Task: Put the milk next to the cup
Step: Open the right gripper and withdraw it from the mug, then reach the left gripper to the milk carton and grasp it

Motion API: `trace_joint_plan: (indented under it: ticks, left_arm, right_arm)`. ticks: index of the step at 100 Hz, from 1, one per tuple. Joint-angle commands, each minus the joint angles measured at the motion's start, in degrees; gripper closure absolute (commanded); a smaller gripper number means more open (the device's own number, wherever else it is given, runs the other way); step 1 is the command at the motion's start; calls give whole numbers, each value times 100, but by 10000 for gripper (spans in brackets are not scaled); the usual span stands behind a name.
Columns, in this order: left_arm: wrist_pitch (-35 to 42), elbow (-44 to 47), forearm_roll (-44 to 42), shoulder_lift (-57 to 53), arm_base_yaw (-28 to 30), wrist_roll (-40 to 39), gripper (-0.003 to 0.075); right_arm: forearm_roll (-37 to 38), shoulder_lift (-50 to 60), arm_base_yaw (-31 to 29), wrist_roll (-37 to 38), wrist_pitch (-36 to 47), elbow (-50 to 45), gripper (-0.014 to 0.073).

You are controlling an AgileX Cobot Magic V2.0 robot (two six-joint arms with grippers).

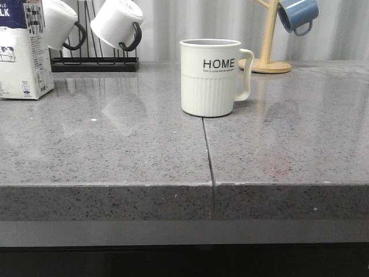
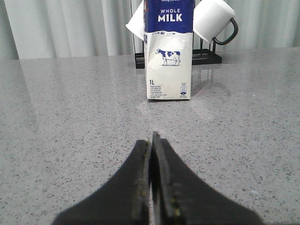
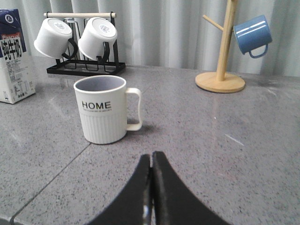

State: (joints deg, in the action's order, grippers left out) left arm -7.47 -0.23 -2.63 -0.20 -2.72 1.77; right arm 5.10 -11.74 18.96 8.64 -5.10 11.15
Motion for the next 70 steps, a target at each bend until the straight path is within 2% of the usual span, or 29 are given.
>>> trace_joint_plan:
  ticks: [1, 19, 39, 62, 70]
  left_arm:
    - [601, 229, 7, -184, 27, -31, 741]
    - [421, -332, -45, -85, 27, -31, 741]
    - [-481, -1657, -56, 835, 27, -31, 741]
    - [-327, -2578, -80, 2459, 16, -31, 734]
    - [74, -2676, -80, 2936, 16, -31, 671]
  right_arm:
    - [-8, 214, 6, 0, 27, 147, 660]
    - [-8, 298, 6, 0, -33, 147, 660]
    - [-8, 298, 6, -5, -27, 147, 660]
    - [-8, 298, 6, -5, -27, 147, 660]
    - [-8, 298, 6, -5, -27, 147, 660]
